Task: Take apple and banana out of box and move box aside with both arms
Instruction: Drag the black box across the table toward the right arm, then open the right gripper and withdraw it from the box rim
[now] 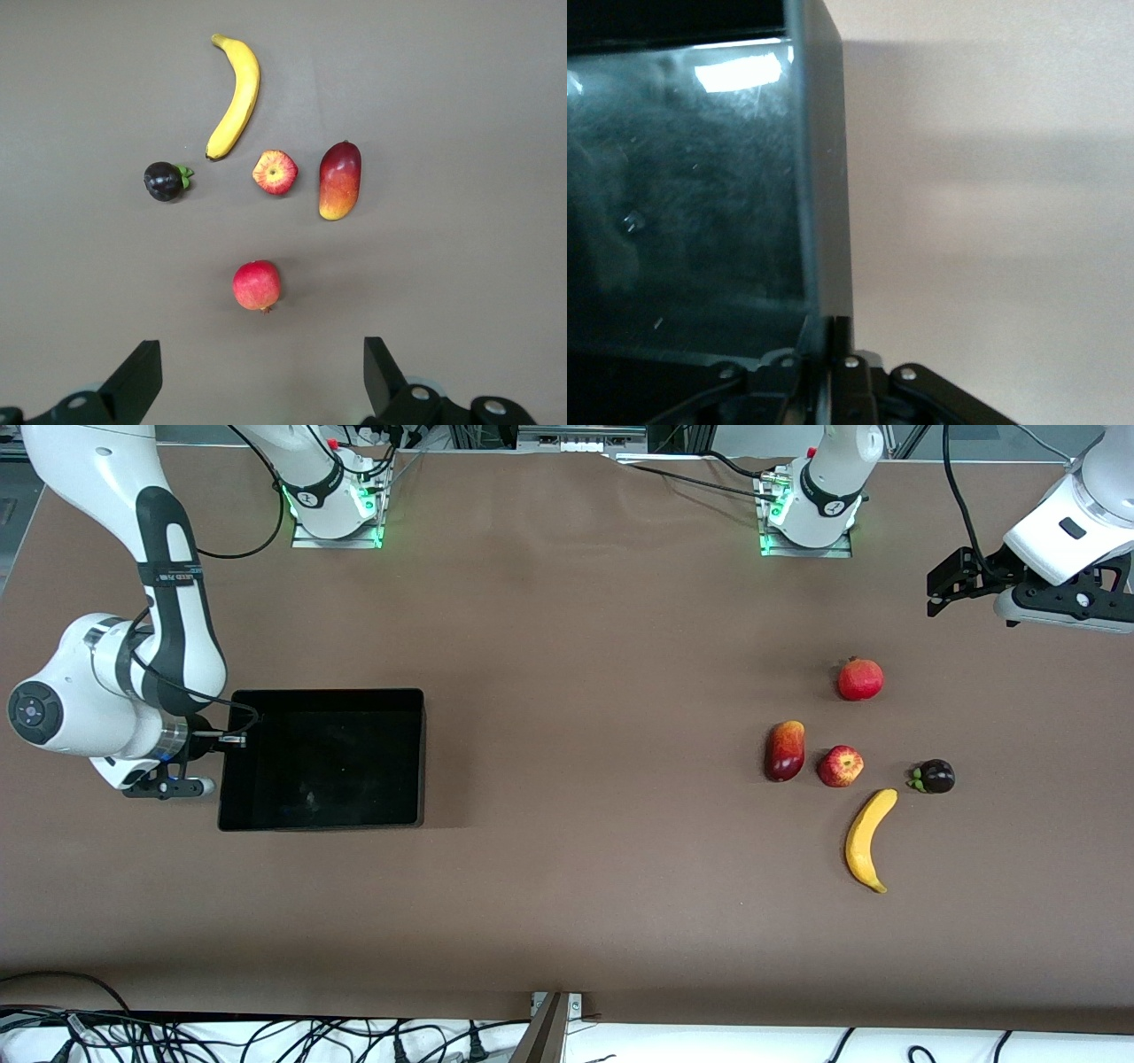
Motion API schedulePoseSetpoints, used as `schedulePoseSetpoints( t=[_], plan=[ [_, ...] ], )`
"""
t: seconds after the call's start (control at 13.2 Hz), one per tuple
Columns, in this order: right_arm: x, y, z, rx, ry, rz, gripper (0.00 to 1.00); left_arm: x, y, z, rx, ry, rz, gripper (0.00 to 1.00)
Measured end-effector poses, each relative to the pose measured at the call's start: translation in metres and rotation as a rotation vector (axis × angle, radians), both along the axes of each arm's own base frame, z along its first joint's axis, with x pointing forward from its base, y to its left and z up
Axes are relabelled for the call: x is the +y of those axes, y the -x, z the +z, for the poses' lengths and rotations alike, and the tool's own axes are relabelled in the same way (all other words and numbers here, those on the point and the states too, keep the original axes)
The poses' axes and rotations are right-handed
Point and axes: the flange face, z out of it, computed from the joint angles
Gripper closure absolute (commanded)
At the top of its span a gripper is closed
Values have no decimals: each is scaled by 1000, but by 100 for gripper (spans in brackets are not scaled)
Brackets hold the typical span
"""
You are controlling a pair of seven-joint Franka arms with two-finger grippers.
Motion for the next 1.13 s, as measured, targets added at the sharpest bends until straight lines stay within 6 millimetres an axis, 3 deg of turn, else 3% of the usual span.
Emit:
schedulePoseSetpoints(
  t=[0.15, 0.3, 0.45, 0.53, 0.68, 1.13],
  plan=[
    [-2, -3, 29, 57, -13, -30, 0, 0, 0, 0, 1, 0, 0, 0],
    [2, -15, 93, 97, -6, -42, 0, 0, 0, 0, 2, 0, 0, 0],
    [18, -21, 162, 107, 7, -35, 0, 0, 0, 0, 3, 0, 0, 0],
    [28, -19, 187, 116, 7, -27, 0, 0, 0, 0, 4, 0, 0, 0],
    [35, -20, 211, 107, 16, -28, 0, 0, 1, 0, 5, 0, 0, 0],
    [30, -17, 254, 38, 27, -21, 0, 0, 1, 0, 6, 0, 0, 0]
  ],
)
